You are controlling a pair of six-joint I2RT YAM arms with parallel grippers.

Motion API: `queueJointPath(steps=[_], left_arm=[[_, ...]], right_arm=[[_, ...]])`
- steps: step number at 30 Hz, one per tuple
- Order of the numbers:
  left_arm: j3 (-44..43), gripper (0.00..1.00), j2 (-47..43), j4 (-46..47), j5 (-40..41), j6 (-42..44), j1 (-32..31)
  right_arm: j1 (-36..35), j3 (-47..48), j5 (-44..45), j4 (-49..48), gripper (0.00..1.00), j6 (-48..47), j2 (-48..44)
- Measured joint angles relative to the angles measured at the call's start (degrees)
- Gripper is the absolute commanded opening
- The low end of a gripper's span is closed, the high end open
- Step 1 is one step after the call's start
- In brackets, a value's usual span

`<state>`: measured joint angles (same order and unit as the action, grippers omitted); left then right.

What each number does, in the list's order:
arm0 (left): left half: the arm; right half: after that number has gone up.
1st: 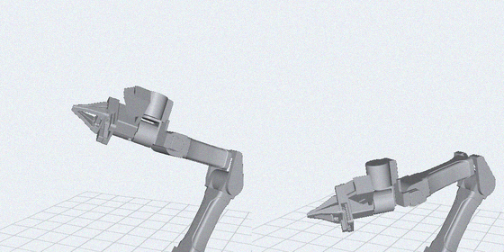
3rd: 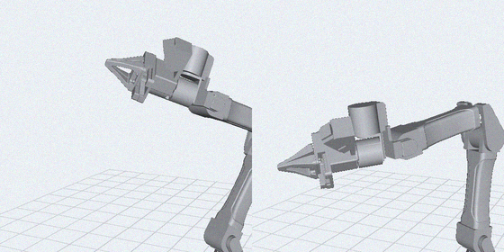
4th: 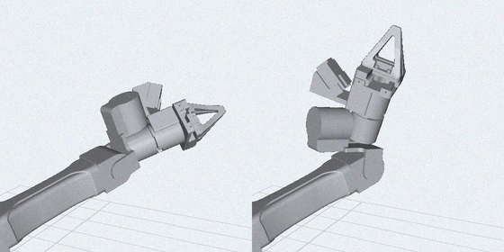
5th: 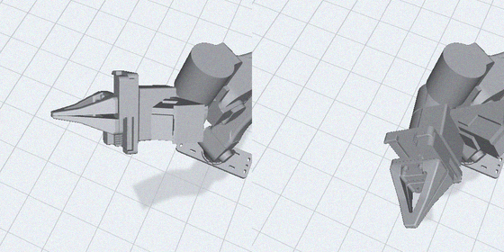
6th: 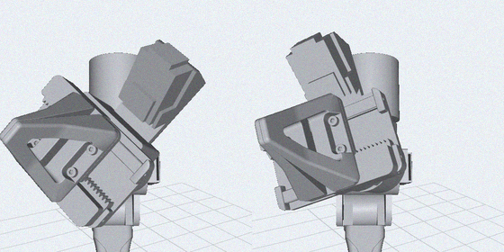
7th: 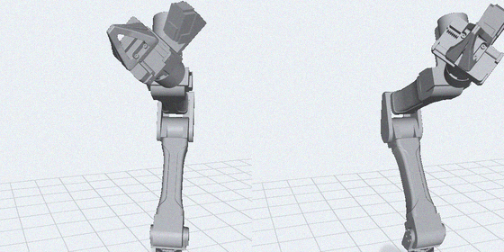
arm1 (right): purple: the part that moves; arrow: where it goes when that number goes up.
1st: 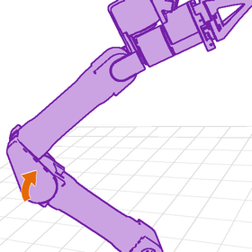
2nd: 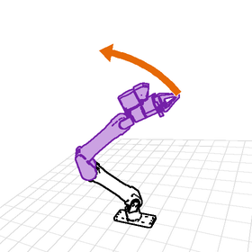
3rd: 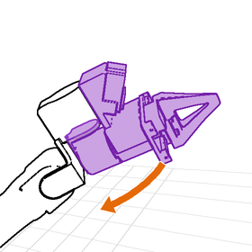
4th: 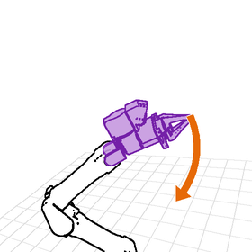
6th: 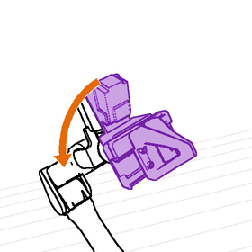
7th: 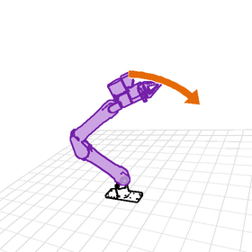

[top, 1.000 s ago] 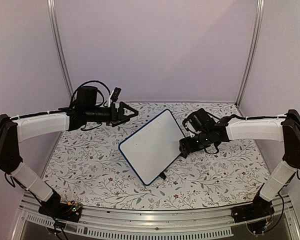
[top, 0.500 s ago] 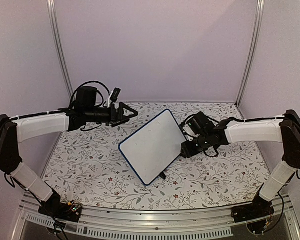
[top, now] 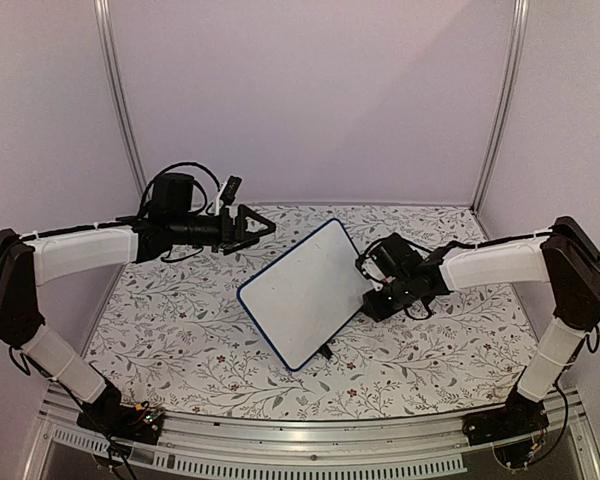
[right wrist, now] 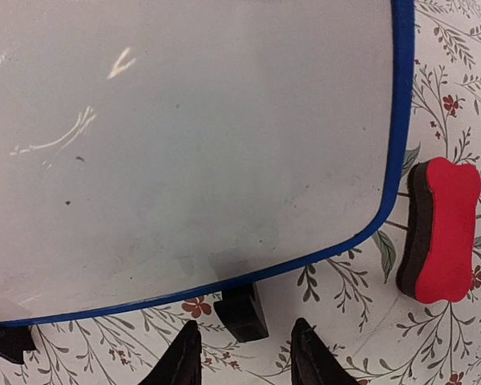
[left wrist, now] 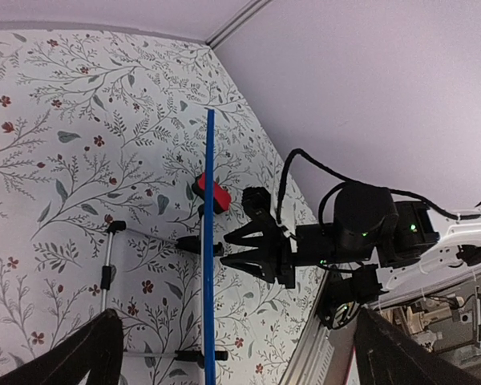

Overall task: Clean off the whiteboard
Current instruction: Move the whiteboard to the center of the board.

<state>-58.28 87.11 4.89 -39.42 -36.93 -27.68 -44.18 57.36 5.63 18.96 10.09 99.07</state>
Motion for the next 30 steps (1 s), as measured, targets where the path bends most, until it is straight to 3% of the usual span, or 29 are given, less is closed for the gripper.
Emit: queueJointPath(steps=[4,21,30], left_arm=[[0.07,1.00,0.00,0.02,-0.09,-0.02,0.00],[0.15,1.00,0.00,0.39,-0.44,-0.24,0.09],[0.17,1.00,0.00,0.39,-0.42,-0.63,0.39]], right_arm=[[0.00,-0.09,-0.13,-1.16,0.35,-0.52,1.05],[0.00,-0.87,-0.13,-4.22,0.14,-1.14,3.15],[-0.50,-0.87,-0.44,-4.90,0.13,-0.85,3.43]])
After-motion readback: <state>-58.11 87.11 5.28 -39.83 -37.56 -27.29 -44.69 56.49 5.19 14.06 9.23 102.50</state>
